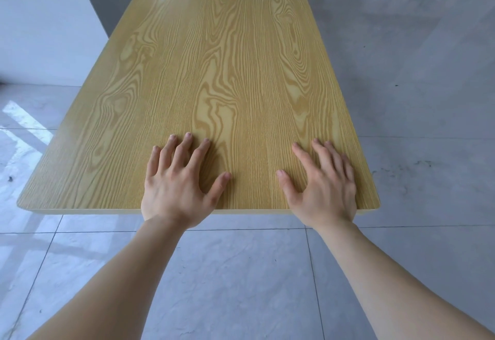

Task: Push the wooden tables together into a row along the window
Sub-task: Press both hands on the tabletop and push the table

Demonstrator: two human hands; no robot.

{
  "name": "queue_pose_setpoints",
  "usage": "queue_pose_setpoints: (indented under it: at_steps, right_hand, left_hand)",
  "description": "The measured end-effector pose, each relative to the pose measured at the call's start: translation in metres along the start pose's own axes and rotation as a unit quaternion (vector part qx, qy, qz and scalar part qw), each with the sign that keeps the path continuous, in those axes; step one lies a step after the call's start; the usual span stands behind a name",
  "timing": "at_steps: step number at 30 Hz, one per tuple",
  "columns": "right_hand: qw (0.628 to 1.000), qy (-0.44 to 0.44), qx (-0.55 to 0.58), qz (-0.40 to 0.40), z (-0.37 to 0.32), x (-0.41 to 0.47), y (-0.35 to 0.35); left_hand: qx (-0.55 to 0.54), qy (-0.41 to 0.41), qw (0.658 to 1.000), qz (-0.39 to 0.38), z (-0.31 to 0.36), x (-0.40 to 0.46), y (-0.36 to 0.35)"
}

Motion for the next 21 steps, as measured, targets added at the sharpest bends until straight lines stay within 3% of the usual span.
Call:
queue_pose_setpoints:
  at_steps: [7,13,21]
  right_hand:
    - [1.0,0.005,-0.004,-0.024,-0.001,0.001,0.005]
    - [0.995,0.014,-0.015,-0.097,-0.001,0.005,0.013]
    - [0.979,-0.009,0.032,-0.201,-0.003,0.072,0.088]
  left_hand:
    - [0.003,0.011,1.0,-0.016,0.003,0.001,0.006]
    - [0.0,0.015,0.998,-0.058,0.004,0.003,0.012]
    - [-0.047,0.003,0.992,-0.113,0.047,0.062,0.073]
Point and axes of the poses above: each hand's wrist, its own x-axis towards the middle knuckle, its own y-axis out of the back of the hand, z = x × y, the point moved 1 cm from there along x, towards the middle knuckle, and after that the axes turned 4 degrees about z, right-handed, at the moved point
